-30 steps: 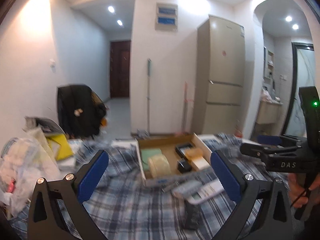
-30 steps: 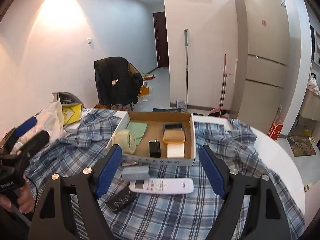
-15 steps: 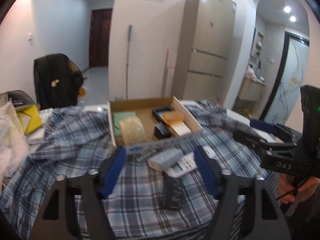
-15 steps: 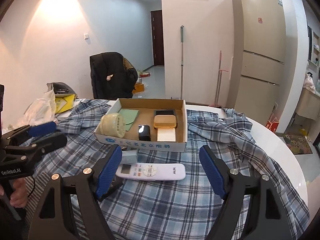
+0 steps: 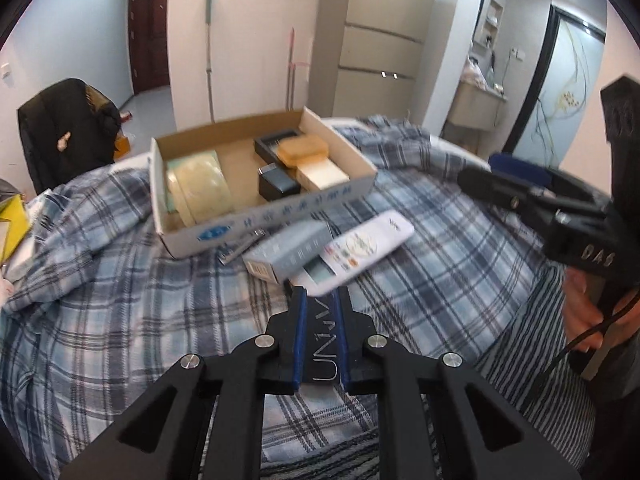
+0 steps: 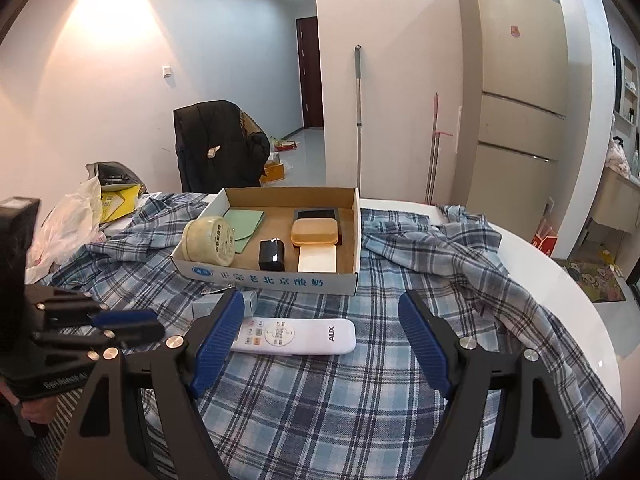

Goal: Organize rigid objects
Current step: 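Grasp the black UNNY box with the left gripper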

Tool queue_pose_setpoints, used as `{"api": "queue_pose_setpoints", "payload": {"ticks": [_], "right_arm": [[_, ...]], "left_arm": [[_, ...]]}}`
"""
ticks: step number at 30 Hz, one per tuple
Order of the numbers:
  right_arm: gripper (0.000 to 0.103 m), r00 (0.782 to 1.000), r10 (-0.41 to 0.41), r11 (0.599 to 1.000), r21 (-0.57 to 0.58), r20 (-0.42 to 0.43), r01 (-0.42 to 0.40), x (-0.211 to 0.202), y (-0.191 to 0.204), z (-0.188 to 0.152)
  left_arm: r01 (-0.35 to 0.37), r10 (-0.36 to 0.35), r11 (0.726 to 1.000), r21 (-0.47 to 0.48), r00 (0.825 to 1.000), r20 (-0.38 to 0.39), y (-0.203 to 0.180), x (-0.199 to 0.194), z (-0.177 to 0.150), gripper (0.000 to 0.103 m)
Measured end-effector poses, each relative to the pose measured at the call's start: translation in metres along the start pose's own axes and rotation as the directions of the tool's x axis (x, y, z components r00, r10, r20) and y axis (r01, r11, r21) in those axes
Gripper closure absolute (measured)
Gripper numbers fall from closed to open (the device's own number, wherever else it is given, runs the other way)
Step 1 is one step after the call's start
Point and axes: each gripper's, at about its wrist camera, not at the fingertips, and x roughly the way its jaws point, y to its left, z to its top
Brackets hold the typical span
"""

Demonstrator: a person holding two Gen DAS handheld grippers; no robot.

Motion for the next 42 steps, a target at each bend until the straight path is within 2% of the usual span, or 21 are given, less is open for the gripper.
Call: {"api": "queue_pose_setpoints", "payload": {"ticks": [3, 8, 11, 14, 15, 17, 18, 20, 23, 27, 34, 38, 42], "right_arm": [[0.024, 1.0, -0.004, 1.0, 0.002, -0.011, 0.004, 0.004, -0.002, -0.002], [0.024, 1.0, -0.003, 1.0, 0.009, -0.027, 0.004, 0.009, -0.005, -0.004], [0.024, 1.0, -0.009, 1.0, 0.027, -0.02, 0.01, 0.009, -0.006, -0.006], [0.024, 1.0, -0.003, 1.0, 0.019, -0.03, 0.003, 0.012, -0.006, -0.006], [0.024, 1.0, -0.002, 1.0, 0.02, -0.031, 0.003, 0.013, -0.006, -0.006], [0.024, 0.999, 0.005, 1.0, 0.019, -0.043, -0.005, 0.015, -0.007, -0.007], [0.024, 0.999, 0.009, 1.0, 0.023, -0.047, -0.008, 0.016, -0.007, -0.008], [0.024, 0.999, 0.009, 1.0, 0.029, -0.048, -0.008, 0.016, -0.008, -0.008], [0.024, 0.999, 0.009, 0.999, 0.034, -0.049, -0.008, 0.017, -0.011, -0.009], [0.024, 0.998, 0.016, 0.999, 0.033, -0.053, -0.014, 0.017, -0.011, -0.01], [0.024, 0.998, 0.02, 1.0, 0.024, -0.062, -0.018, 0.019, -0.009, -0.012], [0.024, 0.997, 0.025, 0.999, 0.034, -0.072, -0.022, 0.02, -0.011, -0.012], [0.024, 0.997, 0.02, 0.999, 0.029, -0.072, -0.018, 0.021, -0.01, -0.013]], "left_arm": [[-0.023, 0.024, 1.0, 0.016, 0.999, -0.046, -0.001, 0.015, -0.003, 0.088], [-0.015, 0.017, 0.999, 0.036, 0.998, -0.059, -0.001, 0.023, -0.011, 0.088], [-0.033, 0.037, 0.998, 0.057, 0.997, -0.064, -0.003, 0.026, -0.015, 0.088], [-0.01, 0.014, 0.998, 0.069, 0.998, -0.061, -0.005, 0.025, -0.016, 0.086], [-0.007, 0.011, 0.998, 0.07, 0.998, -0.061, -0.006, 0.025, -0.016, 0.082], [-0.01, 0.014, 0.998, 0.069, 0.998, -0.054, -0.005, 0.024, -0.017, 0.048], [-0.021, 0.024, 0.998, 0.061, 0.999, -0.043, -0.004, 0.024, -0.017, 0.045], [-0.03, 0.032, 0.998, 0.048, 0.999, -0.031, -0.002, 0.021, -0.016, 0.045], [-0.001, 0.002, 0.999, 0.044, 0.999, -0.038, 0.0, 0.022, -0.017, 0.045], [0.023, -0.02, 0.998, 0.056, 0.998, -0.061, -0.003, 0.028, -0.018, 0.045], [0.036, -0.034, 0.999, 0.015, 0.993, -0.111, 0.004, 0.041, -0.02, 0.045], [0.021, -0.018, 1.0, 0.023, 0.992, -0.125, 0.002, 0.044, -0.021, 0.065], [0.022, -0.02, 1.0, 0.017, 0.992, -0.124, 0.005, 0.045, -0.021, 0.067]]}}
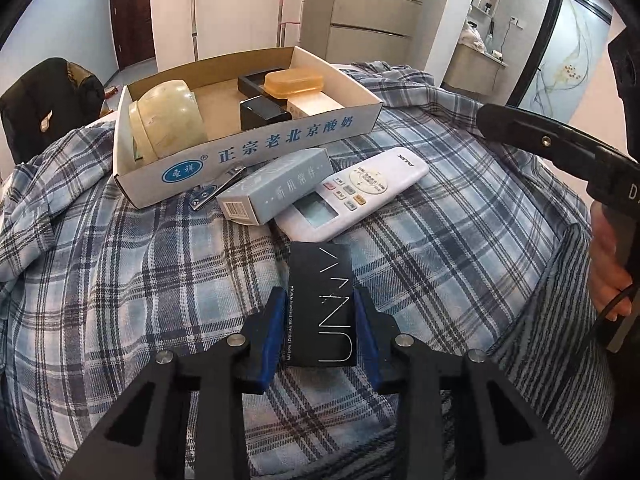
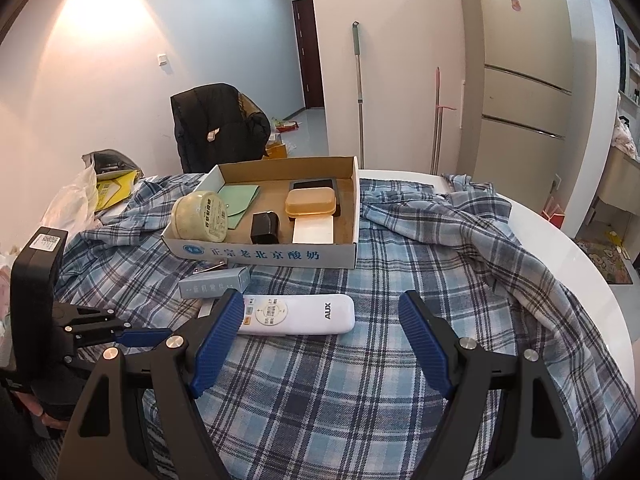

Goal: Organize rigid objects
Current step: 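Grasp the black UNNY box with the left gripper, then grasp the grey printed box with the right gripper while the left holds the UNNY box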

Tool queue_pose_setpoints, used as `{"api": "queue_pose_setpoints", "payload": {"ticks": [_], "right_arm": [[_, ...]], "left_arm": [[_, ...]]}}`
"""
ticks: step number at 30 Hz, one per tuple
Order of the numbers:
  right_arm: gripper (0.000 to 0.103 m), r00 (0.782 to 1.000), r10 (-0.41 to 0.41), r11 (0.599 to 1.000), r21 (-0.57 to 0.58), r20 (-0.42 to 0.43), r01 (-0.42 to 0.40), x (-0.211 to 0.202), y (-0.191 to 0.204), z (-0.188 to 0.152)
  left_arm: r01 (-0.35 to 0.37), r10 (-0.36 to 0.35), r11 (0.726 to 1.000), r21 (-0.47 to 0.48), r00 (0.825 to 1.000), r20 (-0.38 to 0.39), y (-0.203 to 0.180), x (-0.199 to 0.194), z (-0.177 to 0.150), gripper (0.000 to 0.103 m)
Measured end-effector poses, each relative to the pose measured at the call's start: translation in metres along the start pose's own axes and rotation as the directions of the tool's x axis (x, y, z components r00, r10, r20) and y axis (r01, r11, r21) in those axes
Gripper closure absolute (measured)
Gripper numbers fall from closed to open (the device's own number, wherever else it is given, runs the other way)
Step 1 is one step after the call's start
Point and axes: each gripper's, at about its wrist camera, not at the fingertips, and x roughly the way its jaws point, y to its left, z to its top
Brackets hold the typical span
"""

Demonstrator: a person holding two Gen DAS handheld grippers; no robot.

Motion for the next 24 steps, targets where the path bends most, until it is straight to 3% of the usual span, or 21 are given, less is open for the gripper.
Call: {"api": "queue_pose_setpoints", "payload": {"ticks": [6, 9, 13, 16, 19, 24], "right_arm": [[0.024, 1.0, -0.005, 1.0, -0.009, -0.003, 0.005, 0.0, 0.002, -0.001], [0.024, 1.0, -0.009, 1.0, -0.01, 0.0, 0.009, 0.0, 0.002, -0.001], [0.024, 1.0, -0.018, 1.0, -0.007, 0.001, 0.018, 0.0, 0.001, -0.001], [0.024, 1.0, -0.023, 1.0, -0.005, 0.007, 0.023, -0.001, 0.0, -0.001], [0.024, 0.999, -0.043, 0.999, -0.008, 0.017, 0.043, -0.001, 0.0, -0.001], [0.024, 0.996, -0.088, 0.996, 0.014, 0.007, 0.088, 0.002, -0.004, 0.0]], "left_arm": [[-0.045, 0.046, 0.998, 0.039, 0.999, -0.022, -0.007, 0.006, -0.001, 0.067], [-0.03, 0.031, 0.999, 0.025, 0.999, -0.015, -0.004, 0.004, -0.002, 0.067], [0.004, -0.004, 1.0, 0.003, 0.998, 0.058, 0.0, -0.011, -0.002, 0.067], [-0.052, 0.051, 0.999, 0.002, 0.991, 0.125, -0.002, -0.026, -0.003, 0.067], [-0.113, 0.119, 0.992, -0.048, 0.979, 0.166, 0.007, -0.035, -0.001, 0.067], [-0.13, 0.175, 0.966, -0.223, 0.964, 0.199, 0.044, -0.043, 0.0, 0.067]]}}
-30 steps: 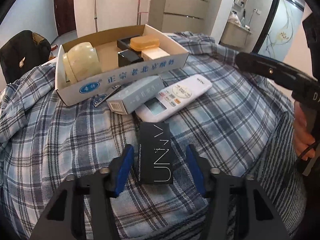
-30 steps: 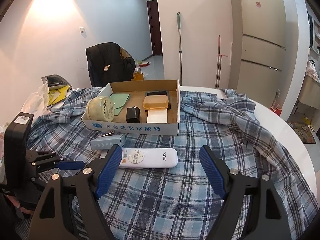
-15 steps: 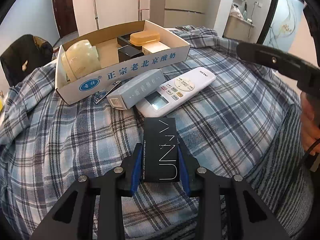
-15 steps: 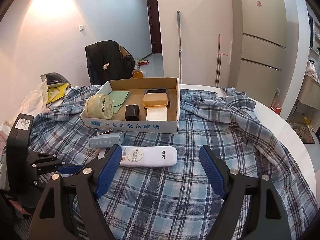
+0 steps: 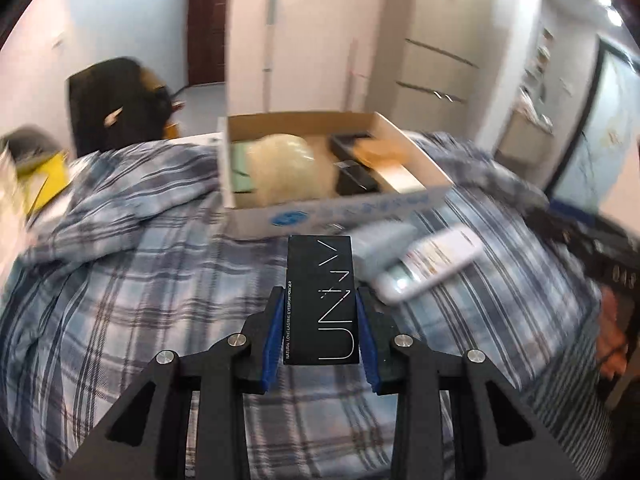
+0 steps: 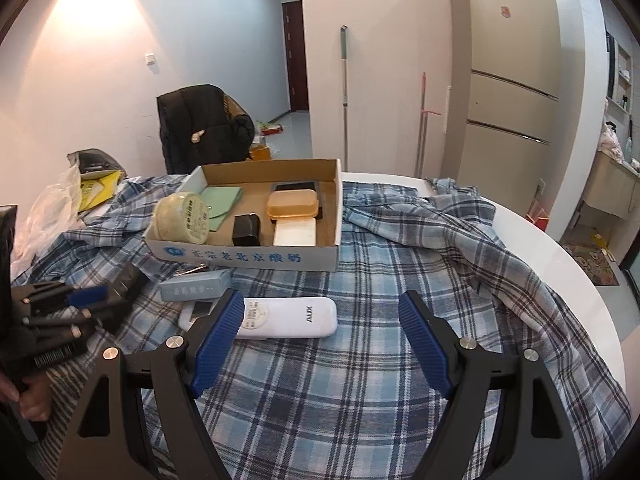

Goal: Organize rigid objects
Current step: 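Grasp the grey printed box with the right gripper while the left holds the UNNY box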

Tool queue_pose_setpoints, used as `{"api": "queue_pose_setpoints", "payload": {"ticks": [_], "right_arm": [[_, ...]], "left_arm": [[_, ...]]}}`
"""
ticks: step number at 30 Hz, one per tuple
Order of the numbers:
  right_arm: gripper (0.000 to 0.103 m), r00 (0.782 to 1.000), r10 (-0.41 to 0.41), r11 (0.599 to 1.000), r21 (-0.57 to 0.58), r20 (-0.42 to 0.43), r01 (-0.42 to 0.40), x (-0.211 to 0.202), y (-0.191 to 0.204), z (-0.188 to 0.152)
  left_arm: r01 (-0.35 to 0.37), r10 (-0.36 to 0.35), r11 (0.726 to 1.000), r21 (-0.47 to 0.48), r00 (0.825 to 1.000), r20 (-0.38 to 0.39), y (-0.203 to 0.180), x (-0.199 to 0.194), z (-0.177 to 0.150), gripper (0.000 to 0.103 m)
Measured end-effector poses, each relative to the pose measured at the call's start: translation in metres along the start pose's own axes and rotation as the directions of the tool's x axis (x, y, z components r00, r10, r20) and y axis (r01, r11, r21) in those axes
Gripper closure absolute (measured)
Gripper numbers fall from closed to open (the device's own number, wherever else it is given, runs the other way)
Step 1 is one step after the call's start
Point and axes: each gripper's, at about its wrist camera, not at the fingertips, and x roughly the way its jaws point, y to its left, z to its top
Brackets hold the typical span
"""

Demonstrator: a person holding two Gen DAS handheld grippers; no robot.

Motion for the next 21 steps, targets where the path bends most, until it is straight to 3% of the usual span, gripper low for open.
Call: {"api": "queue_pose_setpoints", "payload": {"ticks": [5, 13, 21], "right_arm": [[0.024, 0.999, 0.027, 0.999, 0.037, -0.046, -0.026, 0.002, 0.001, 0.006], [0.024, 0.986, 0.106, 0.989, -0.085, -0.131, -0.118, 0.016, 0.058, 0.02], [0.024, 0.965, 0.111, 0.979, -0.138, -0.236, -0.147, 0.062, 0.105, 0.014]], "left_arm": [[-0.052, 0.056, 0.994, -0.097, 0.998, 0.032, 0.018, -0.002, 0.001, 0.067], [-0.099, 0.104, 0.99, -0.099, 0.993, 0.049, 0.019, -0.005, -0.001, 0.067], [-0.125, 0.133, 0.98, -0.154, 0.99, 0.038, 0.031, -0.004, -0.003, 0.067]]}}
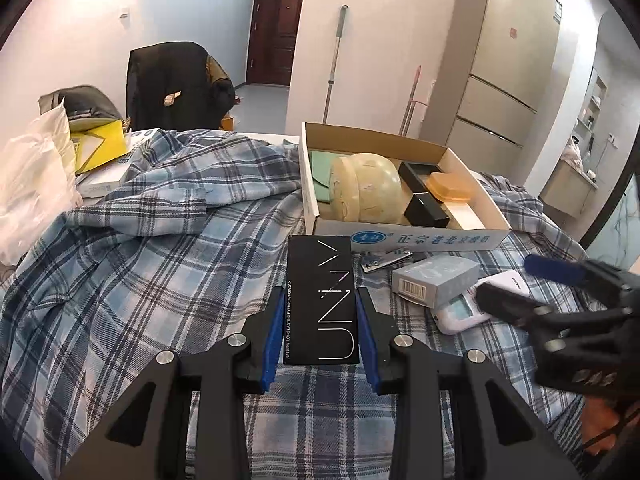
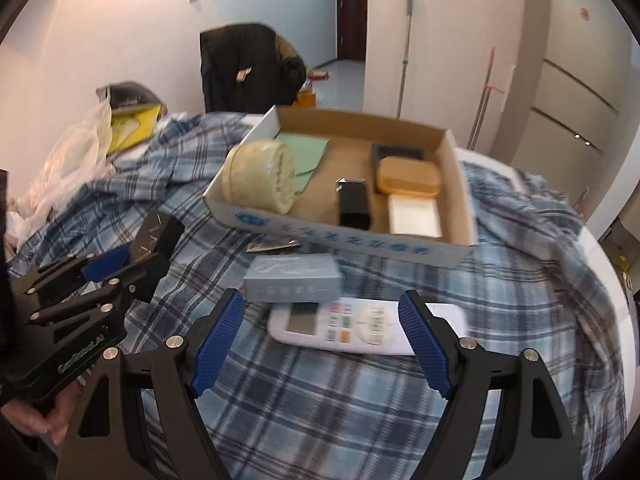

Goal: Organize rigid objects
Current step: 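Grasp the grey printed box with the right gripper while the left holds the UNNY box, then carry the grey box over the box with the right gripper while the left carries the UNNY box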

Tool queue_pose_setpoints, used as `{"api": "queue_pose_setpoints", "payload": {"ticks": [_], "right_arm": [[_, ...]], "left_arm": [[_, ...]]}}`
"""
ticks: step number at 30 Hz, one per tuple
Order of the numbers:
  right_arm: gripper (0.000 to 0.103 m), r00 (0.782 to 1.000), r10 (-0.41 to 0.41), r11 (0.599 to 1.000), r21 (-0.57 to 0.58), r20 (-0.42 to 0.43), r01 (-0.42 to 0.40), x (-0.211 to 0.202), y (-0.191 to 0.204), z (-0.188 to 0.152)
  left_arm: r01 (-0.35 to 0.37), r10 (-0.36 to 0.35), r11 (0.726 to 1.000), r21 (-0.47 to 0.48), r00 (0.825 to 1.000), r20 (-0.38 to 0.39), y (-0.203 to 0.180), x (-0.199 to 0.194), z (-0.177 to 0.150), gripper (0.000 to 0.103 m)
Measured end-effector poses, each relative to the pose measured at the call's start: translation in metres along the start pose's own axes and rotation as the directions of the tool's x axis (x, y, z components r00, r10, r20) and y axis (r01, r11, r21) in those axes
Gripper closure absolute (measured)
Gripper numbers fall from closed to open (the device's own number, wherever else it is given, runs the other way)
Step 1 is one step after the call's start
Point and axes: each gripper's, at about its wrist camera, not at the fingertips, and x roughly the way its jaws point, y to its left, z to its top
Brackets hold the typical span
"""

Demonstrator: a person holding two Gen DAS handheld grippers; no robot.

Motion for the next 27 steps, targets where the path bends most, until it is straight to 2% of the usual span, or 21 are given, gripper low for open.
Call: {"api": "queue_pose_setpoints", "payload": {"ticks": [6, 12, 13, 14, 23, 27], "right_arm": [[0.02, 0.999, -0.021, 1.0, -0.02, -0.029, 0.02, 0.022, 0.014, 0.006], [0.021, 0.999, -0.005, 1.0, -0.011, -0.043, 0.004, 0.034, 0.013, 0.008], [0.024, 0.999, -0.006, 1.0, -0.015, -0.042, 0.006, 0.034, 0.014, 0.008], [0.041, 0.999, -0.017, 1.0, -0.02, -0.048, 0.016, 0.036, 0.014, 0.009], [0.04, 1.0, -0.01, 1.0, 0.026, -0.021, 0.01, 0.009, -0.006, -0.001], [0.04, 0.998, -0.051, 0.998, 0.022, 0.019, 0.051, -0.013, -0.018, -0.007]], "left_arm": [[-0.002, 0.002, 1.0, -0.007, 1.0, -0.019, 0.001, 0.004, 0.0, 0.068], [0.008, -0.008, 1.0, -0.02, 1.0, -0.027, 0.003, 0.005, 0.001, 0.068], [0.008, -0.008, 1.0, -0.02, 1.0, -0.027, 0.003, 0.005, 0.001, 0.068], [0.007, -0.008, 1.0, -0.018, 1.0, -0.027, 0.003, 0.005, 0.001, 0.068], [0.013, -0.013, 1.0, -0.008, 1.0, -0.018, 0.001, 0.003, 0.001, 0.068], [0.018, -0.018, 1.0, 0.012, 1.0, -0.008, -0.003, 0.001, 0.001, 0.068]]}}
